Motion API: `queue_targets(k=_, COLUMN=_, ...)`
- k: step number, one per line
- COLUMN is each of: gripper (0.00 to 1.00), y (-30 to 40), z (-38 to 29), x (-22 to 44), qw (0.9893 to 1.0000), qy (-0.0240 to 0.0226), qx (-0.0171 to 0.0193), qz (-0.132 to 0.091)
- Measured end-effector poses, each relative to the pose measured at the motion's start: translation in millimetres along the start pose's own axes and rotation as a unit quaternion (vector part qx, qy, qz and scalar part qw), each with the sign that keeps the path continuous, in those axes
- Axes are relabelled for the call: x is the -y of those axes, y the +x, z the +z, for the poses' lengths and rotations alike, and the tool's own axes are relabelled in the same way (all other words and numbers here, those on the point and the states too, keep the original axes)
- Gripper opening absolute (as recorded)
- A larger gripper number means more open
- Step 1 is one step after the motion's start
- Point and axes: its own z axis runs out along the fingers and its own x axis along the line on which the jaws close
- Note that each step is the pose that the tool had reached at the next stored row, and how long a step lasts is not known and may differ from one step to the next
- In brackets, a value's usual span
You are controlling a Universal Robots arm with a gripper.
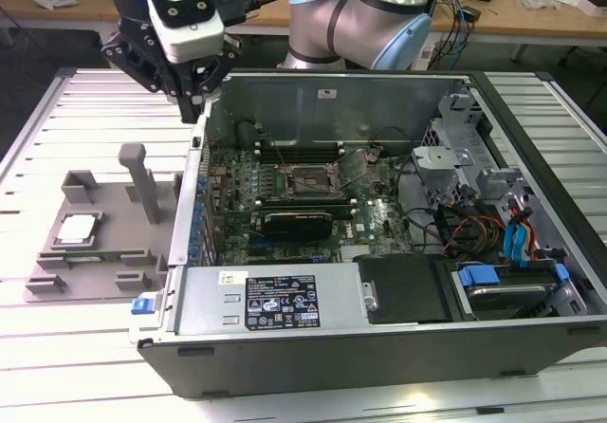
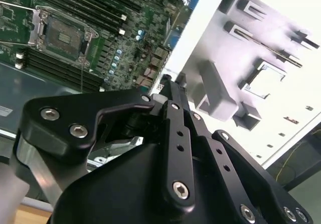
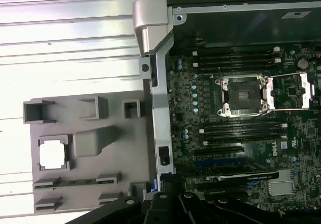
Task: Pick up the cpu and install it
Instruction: 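Reach for the cpu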
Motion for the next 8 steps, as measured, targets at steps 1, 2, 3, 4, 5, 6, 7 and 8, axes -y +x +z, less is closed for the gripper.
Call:
queue_targets(k=1, gripper=0.11, y=3.7, z=-0.1, x=0.3, qw=1.0, qy=0.0, qx=0.0, qz=0.0)
queue_targets(k=2, gripper=0.11, y=7.1, z=-0.2, x=0.6, qw=1.0, qy=0.0, qx=0.0, qz=0.0)
queue_targets(k=3, gripper=0.11, y=9.5, z=-0.2, x=0.7, qw=1.0, qy=0.0, qx=0.0, qz=0.0)
queue_targets(k=4, gripper=0.11, y=12.7, z=-0.3, x=0.9, qw=1.0, qy=0.0, qx=0.0, qz=0.0)
queue_targets(k=5, gripper=0.11, y=14.3, z=-0.4, x=1.1, qw=1.0, qy=0.0, qx=0.0, qz=0.0)
queue_targets(k=6, gripper=0.11, y=16.0, z=-0.4, x=1.2, qw=1.0, qy=0.0, qx=0.0, qz=0.0)
queue_targets(k=7, gripper=0.11, y=21.0, z=-0.5, x=1.6, qw=1.0, qy=0.0, qx=0.0, qz=0.0)
queue_targets(k=8, gripper=0.11, y=24.2, z=-0.7, x=1.8, qw=1.0, qy=0.0, qx=0.0, qz=0.0)
